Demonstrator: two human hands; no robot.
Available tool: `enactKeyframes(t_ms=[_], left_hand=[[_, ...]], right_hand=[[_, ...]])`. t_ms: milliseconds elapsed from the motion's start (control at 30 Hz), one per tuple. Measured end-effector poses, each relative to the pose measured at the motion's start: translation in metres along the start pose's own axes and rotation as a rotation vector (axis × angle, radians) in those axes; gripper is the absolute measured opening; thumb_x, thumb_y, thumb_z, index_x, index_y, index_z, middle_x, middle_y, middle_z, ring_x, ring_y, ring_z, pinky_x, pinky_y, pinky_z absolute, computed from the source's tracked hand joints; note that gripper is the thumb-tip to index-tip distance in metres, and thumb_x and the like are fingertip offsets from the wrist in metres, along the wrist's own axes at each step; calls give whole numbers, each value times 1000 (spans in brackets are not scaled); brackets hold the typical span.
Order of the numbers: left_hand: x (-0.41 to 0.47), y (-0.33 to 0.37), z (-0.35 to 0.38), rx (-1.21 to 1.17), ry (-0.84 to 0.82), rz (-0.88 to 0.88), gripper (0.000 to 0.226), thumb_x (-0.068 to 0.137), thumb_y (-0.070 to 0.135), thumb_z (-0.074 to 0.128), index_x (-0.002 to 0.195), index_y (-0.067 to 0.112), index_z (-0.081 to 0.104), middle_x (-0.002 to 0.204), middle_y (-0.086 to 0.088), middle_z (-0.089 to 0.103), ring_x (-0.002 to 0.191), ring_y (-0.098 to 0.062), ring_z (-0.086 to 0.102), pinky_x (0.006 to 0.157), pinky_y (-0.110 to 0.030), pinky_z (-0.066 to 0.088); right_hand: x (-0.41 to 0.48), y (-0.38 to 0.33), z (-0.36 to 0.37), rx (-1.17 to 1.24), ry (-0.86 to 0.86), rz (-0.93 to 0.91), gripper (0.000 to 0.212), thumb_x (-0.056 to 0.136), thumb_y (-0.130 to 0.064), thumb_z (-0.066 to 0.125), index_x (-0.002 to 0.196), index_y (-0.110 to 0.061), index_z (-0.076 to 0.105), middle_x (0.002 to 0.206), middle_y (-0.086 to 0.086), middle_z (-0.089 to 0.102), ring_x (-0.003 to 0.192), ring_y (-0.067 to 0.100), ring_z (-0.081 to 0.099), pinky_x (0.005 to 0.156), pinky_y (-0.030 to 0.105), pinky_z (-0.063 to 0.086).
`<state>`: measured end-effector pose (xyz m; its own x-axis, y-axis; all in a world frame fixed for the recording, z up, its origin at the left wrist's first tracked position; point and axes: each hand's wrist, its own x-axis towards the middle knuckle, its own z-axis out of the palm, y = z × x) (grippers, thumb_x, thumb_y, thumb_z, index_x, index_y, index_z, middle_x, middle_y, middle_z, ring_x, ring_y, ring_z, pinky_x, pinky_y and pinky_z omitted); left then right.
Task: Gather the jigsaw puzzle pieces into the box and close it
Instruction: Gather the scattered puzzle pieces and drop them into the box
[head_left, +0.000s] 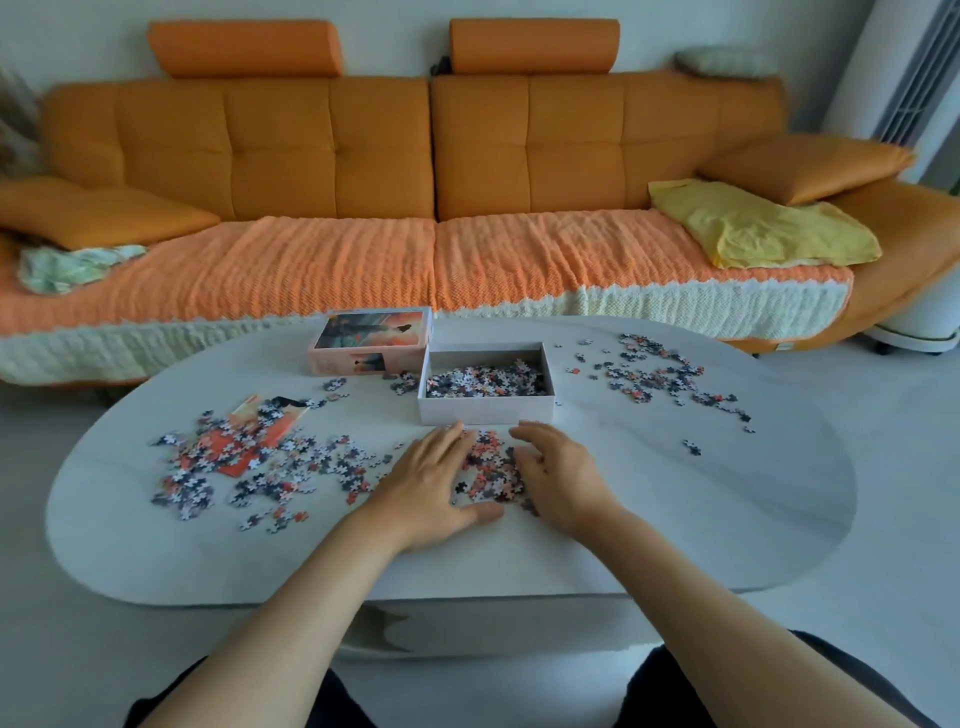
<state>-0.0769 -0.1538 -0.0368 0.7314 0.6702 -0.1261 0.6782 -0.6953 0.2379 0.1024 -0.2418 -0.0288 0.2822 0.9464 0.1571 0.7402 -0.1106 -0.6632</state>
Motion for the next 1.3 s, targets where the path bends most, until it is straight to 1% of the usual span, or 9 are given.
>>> enactKeyframes(t_ms=[133,300,367,467,800,933,1100,1200,1300], left_hand=[[16,15,2,-13,-4,67,120,64,96,31,155,29,-8,162,10,-13,148,-15,-10,121,-44,1],[35,24,6,54,63,159,120,64,96,34,155,24,2,159,6,7,145,-17,4,119,-41,11],[39,28,7,45,93,184,110,71,89,38,155,25,8,155,6,14,142,-17,10,117,-39,15],[41,31,7,33,111,211,100,77,83,40,154,25,13,151,7,19,138,-17,15,116,-38,18],[24,21,-5,-83,92,252,97,70,78,36,152,29,20,151,8,25,140,-15,19,115,-35,18],[-5,-5,-14,-26,47,148,94,82,72,50,154,32,5,160,7,6,147,-17,2,119,-39,5],[-24,-29,-8,16,-63,9,111,72,91,30,152,31,-19,159,6,-27,145,-16,-25,117,-40,-12],[-25,-31,-5,13,-36,46,112,72,92,30,151,30,-20,159,7,-25,146,-14,-22,116,-37,-13],[-19,-30,-11,-33,-25,56,112,73,89,37,152,32,-18,160,11,-22,148,-14,-14,117,-37,-5]], right_hand=[[10,35,-31,-283,170,82,36,98,-31,45,130,-19,58,139,3,53,129,23,46,109,33,31],[2,83,-60,-524,7,429,64,94,-61,29,148,-26,28,160,14,11,148,32,2,119,46,6],[-2,91,-61,-541,-4,453,69,91,-68,24,150,-32,20,161,14,3,148,35,-3,119,47,2],[-5,85,-54,-515,24,453,71,91,-68,24,151,-28,20,161,16,3,148,35,-3,120,46,2],[-24,15,4,-365,-101,127,75,94,-62,28,155,-21,13,163,1,3,149,14,-4,120,32,-2],[-20,5,14,-397,-168,54,76,93,-64,25,155,-24,6,163,-2,-2,148,12,-10,120,32,-5],[-10,-12,31,-371,-221,-84,68,96,-58,28,155,-29,9,162,-5,3,149,11,-5,121,32,-1],[-6,-22,36,-288,-216,-126,64,97,-50,34,154,-27,15,162,-3,11,149,13,-1,121,32,2],[2,-27,20,-273,-168,-158,64,92,-45,41,151,-26,25,156,2,26,145,22,17,119,39,17]])
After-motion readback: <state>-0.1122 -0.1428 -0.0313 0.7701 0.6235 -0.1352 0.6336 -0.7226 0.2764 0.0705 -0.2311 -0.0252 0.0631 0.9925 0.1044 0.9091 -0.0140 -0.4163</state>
